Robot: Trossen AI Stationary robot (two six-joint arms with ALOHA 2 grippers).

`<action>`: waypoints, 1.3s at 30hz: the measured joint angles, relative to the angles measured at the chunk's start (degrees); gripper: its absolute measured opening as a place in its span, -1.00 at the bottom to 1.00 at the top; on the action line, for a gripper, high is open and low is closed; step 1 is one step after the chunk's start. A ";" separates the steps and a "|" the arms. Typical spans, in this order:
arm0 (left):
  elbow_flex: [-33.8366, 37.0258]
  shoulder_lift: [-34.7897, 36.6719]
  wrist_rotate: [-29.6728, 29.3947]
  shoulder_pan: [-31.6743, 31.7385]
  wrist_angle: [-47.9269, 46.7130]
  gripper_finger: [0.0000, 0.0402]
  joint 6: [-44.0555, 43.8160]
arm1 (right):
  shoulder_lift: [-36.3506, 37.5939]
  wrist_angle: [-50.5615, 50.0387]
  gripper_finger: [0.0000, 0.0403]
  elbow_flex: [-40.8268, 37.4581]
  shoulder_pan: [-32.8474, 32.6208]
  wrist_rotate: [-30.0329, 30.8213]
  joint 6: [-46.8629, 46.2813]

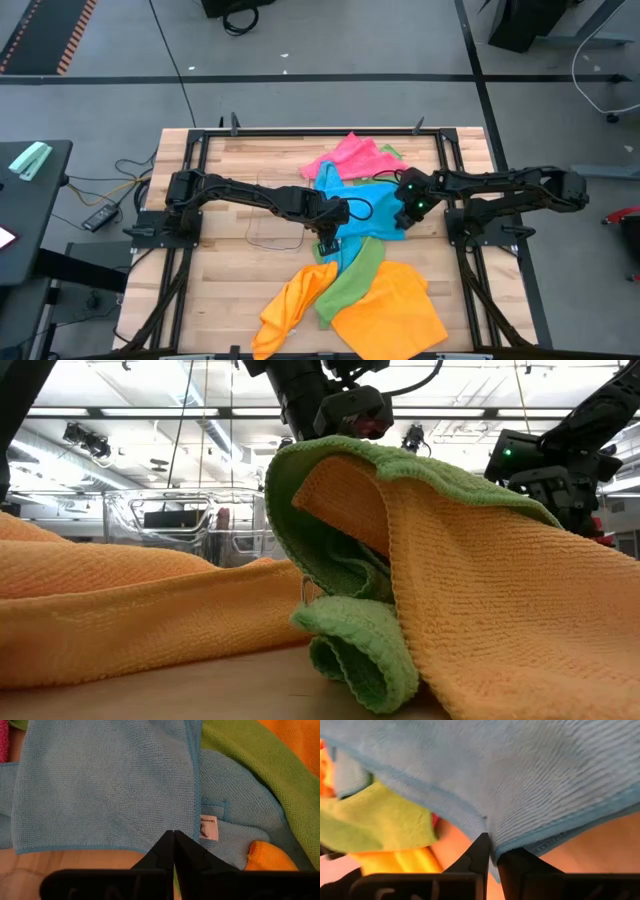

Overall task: Fold microfiber towels
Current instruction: Fold the left blue towel

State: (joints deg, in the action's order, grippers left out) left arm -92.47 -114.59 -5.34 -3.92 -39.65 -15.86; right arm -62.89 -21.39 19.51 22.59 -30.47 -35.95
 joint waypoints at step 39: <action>0.00 0.00 0.04 -0.07 -0.05 -0.94 -1.55 | 10.51 -14.75 -0.81 2.36 -2.85 -7.95 -2.76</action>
State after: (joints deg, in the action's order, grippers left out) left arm -92.47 -114.59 -5.30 -3.99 -39.70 -17.41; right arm -52.38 -36.14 21.87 19.74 -38.41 -38.71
